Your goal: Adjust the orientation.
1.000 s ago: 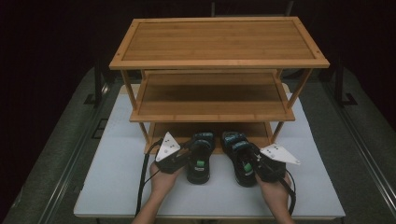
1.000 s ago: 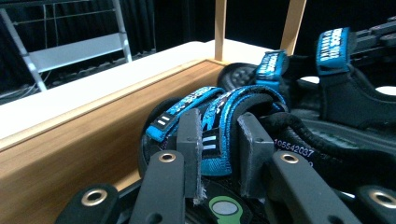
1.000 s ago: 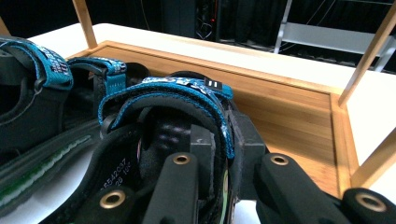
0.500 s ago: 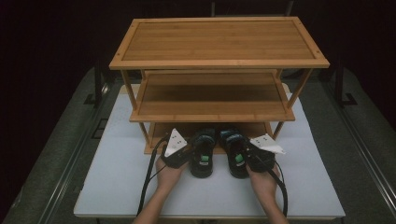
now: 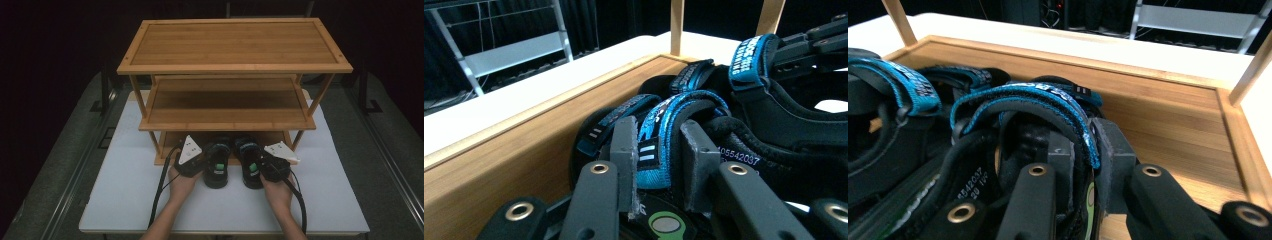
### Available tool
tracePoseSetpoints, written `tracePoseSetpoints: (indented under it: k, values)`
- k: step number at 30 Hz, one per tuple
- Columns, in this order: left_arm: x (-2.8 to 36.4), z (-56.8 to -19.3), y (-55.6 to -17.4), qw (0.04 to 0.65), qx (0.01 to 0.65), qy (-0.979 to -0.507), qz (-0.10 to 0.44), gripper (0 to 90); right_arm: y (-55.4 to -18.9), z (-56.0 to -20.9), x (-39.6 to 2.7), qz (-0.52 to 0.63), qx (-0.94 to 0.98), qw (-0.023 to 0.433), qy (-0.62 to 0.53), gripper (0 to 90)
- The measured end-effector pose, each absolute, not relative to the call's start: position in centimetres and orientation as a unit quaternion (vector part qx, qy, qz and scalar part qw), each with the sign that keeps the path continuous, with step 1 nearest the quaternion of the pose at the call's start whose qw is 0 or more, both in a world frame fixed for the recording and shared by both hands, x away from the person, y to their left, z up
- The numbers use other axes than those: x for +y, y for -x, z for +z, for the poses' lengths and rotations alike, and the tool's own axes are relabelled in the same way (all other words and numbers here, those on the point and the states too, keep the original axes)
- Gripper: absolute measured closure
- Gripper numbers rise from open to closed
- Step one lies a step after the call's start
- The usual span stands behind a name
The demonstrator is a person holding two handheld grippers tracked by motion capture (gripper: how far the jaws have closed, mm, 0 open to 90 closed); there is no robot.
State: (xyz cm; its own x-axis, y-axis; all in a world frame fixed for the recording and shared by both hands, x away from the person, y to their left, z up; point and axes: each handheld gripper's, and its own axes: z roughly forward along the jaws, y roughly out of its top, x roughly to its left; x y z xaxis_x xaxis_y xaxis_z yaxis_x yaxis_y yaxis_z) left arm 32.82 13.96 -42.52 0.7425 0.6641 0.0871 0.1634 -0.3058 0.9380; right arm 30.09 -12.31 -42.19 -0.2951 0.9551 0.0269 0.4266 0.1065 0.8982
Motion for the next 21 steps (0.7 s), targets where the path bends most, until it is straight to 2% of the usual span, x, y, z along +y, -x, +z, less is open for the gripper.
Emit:
tracePoseSetpoints:
  k: [7, 15, 17, 18, 21]
  values:
    - [14.01, -42.47, -32.74, 0.526, 0.269, -0.771, 0.237, 67.8, -30.02, -42.28, -12.17, 0.428, 0.67, 0.309, -0.522, 76.7]
    - [14.27, -42.18, -32.57, 0.52, 0.264, -0.779, 0.23, 60.4, -29.93, -41.92, -12.67, 0.428, 0.681, 0.302, -0.512, 63.3]
    - [14.3, -42.18, -32.58, 0.521, 0.26, -0.782, 0.223, 61.5, -29.86, -41.85, -12.71, 0.427, 0.688, 0.297, -0.506, 64.8]
    - [14.25, -42.18, -32.6, 0.521, 0.259, -0.783, 0.222, 66.4, -29.88, -41.85, -12.7, 0.427, 0.691, 0.294, -0.503, 67.4]
    - [14.05, -42.19, -32.71, 0.516, 0.256, -0.787, 0.222, 69.4, -29.94, -41.92, -12.41, 0.422, 0.695, 0.306, -0.496, 73.7]
